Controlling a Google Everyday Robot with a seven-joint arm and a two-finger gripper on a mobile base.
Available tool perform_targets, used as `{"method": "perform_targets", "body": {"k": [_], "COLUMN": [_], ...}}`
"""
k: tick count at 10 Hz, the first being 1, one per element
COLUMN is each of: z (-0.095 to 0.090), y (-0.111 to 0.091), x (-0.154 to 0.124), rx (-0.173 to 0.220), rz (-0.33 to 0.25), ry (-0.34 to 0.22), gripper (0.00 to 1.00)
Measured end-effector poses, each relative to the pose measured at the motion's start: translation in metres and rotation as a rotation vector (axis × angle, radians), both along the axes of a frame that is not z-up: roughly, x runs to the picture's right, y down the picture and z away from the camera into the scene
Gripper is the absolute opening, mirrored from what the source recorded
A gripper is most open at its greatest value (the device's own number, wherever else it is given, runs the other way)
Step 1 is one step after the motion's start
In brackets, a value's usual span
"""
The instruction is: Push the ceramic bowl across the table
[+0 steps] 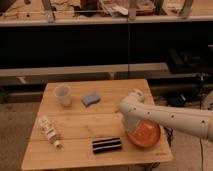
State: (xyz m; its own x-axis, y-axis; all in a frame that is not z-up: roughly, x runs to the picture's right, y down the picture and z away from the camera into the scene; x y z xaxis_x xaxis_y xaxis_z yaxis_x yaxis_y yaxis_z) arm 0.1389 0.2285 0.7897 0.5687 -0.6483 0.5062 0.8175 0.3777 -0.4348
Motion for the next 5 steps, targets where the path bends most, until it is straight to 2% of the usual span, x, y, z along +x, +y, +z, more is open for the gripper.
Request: {"method": "perform_targets", "body": {"k": [5], "z": [-0.0002], "y": [-0.0001], "x": [-0.0079], "rx": [-0.014], "rz": [-0.024], "ry": [-0.018], "gripper": [0.19]}}
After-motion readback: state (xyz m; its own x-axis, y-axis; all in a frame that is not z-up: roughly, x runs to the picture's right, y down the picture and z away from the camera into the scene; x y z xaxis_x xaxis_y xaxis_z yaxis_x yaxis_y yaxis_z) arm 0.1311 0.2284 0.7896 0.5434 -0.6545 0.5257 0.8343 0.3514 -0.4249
